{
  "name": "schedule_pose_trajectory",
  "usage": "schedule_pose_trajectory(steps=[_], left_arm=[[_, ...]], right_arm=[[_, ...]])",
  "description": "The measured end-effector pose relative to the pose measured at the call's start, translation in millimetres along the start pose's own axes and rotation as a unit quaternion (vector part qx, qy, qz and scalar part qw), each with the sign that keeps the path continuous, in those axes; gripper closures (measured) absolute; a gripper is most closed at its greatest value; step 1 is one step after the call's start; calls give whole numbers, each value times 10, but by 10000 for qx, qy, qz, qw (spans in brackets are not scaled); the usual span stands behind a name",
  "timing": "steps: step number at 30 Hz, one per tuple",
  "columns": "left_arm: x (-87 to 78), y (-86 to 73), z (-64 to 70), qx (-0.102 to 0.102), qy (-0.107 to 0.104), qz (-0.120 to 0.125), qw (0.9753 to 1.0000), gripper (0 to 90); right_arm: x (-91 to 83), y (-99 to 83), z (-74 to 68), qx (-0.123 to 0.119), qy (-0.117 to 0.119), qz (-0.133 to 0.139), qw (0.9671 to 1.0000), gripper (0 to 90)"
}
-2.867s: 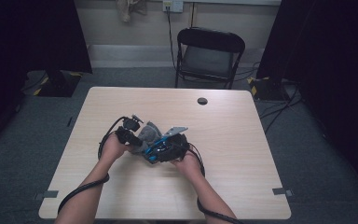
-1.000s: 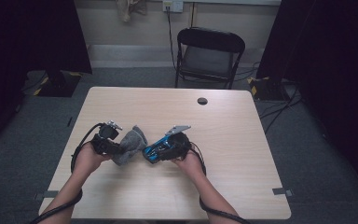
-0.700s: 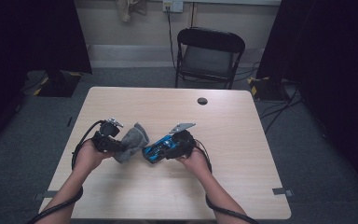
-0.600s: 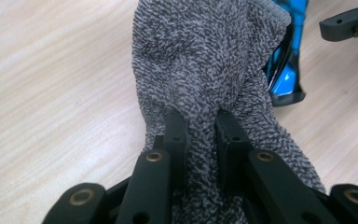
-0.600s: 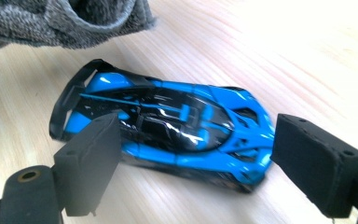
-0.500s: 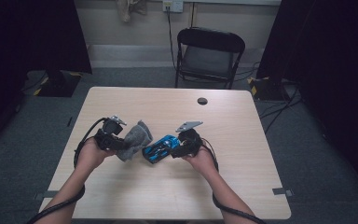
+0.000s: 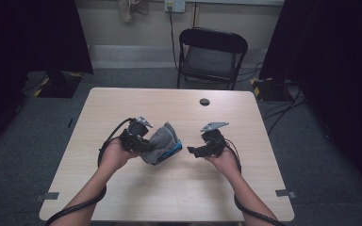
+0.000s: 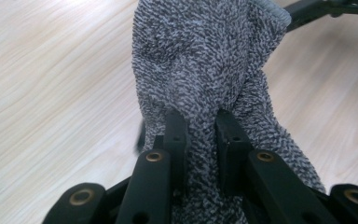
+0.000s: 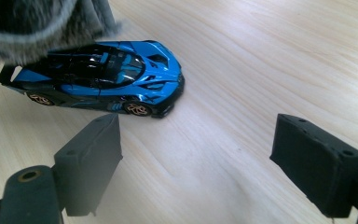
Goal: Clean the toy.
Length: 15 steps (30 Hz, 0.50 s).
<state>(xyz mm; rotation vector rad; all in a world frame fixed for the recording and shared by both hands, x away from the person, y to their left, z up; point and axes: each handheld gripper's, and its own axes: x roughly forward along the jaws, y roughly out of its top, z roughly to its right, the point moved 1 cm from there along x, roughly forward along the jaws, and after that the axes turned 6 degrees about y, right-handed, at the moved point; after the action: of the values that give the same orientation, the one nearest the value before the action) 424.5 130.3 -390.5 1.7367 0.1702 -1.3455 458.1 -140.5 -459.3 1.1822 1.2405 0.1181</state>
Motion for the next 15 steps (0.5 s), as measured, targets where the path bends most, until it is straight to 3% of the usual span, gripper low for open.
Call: schedule_pose_trajectory(steps=[15], left_arm=[[337, 245, 487, 369, -364, -37, 9986, 770]], right_arm=[[-296, -102, 219, 52, -206, 73, 9997, 159]])
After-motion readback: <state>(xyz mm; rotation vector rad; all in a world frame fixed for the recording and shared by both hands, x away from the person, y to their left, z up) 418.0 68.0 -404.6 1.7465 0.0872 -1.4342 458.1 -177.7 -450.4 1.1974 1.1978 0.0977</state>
